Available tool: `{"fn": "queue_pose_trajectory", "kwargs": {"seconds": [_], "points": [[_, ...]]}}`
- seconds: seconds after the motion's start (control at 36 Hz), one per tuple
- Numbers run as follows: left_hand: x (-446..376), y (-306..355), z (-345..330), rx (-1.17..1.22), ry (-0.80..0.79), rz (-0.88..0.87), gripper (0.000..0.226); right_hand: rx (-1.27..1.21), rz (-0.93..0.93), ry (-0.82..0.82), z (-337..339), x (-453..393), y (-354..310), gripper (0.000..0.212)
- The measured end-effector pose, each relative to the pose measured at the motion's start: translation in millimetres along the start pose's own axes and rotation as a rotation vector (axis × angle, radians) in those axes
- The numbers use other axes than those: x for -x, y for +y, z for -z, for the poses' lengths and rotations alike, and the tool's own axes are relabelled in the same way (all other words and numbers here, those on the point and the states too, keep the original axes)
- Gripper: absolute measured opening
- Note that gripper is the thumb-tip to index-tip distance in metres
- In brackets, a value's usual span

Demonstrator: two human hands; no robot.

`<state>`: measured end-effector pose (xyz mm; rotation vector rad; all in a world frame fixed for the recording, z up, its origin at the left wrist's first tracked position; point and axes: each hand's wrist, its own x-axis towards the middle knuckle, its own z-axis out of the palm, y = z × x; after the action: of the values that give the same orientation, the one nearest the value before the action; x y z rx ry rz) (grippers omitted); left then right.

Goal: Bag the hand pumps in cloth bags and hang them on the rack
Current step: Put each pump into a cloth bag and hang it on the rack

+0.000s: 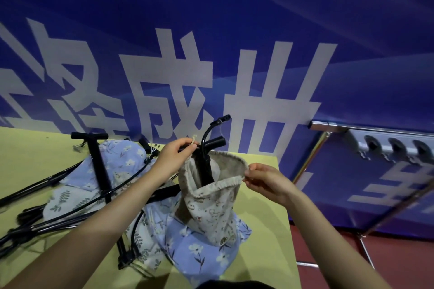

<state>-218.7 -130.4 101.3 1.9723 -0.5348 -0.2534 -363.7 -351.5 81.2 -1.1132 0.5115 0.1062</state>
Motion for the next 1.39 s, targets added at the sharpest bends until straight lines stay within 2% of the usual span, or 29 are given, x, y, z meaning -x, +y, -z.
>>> {"fn": "queue_pose_trajectory", "kwargs": {"seconds": [0.11,0.17,0.25,0.36,0.53,0.67,0.81,0.94,1.0,1.14,1.25,1.39], "points": [[3,1,-1,0.005,0.001,-0.016,0.018,0.081,0.014,0.119,-2,-4,9,0.018],[4,2,-2,0.012,-0.003,-0.028,0.016,0.204,0.011,0.166,-2,-6,15,0.015],[4,1,-4,0.017,0.006,-0.035,0.015,0.379,-0.02,0.233,-5,-8,26,0.02],[7,2,-5,0.018,0.012,-0.034,0.016,0.346,-0.016,0.281,-12,-6,35,0.023],[11,1,-2,0.056,-0.006,-0.025,0.014,0.335,0.201,0.41,-20,3,9,0.025],[14,-5,2,0.061,0.008,0.005,0.016,0.114,0.21,0.424,-21,4,-17,0.024],[22,-4,6,0.02,-0.011,-0.027,0.022,0.213,0.371,0.45,-28,8,-16,0.025],[29,9,5,0.003,-0.079,-0.128,0.017,0.095,0.443,0.259,-51,13,-26,0.021],[32,17,4,-0.017,-0.125,-0.173,0.02,0.098,0.475,0.233,-60,14,-30,0.021],[43,22,-2,0.017,-0.098,-0.189,0.02,0.48,0.529,0.371,-64,13,-28,0.022],[49,17,-4,0.066,-0.046,-0.181,0.025,0.623,0.527,0.304,-63,19,-21,0.02],[51,20,-12,0.108,-0.056,-0.152,0.03,1.259,0.676,0.313,-70,27,-20,0.028]]}}
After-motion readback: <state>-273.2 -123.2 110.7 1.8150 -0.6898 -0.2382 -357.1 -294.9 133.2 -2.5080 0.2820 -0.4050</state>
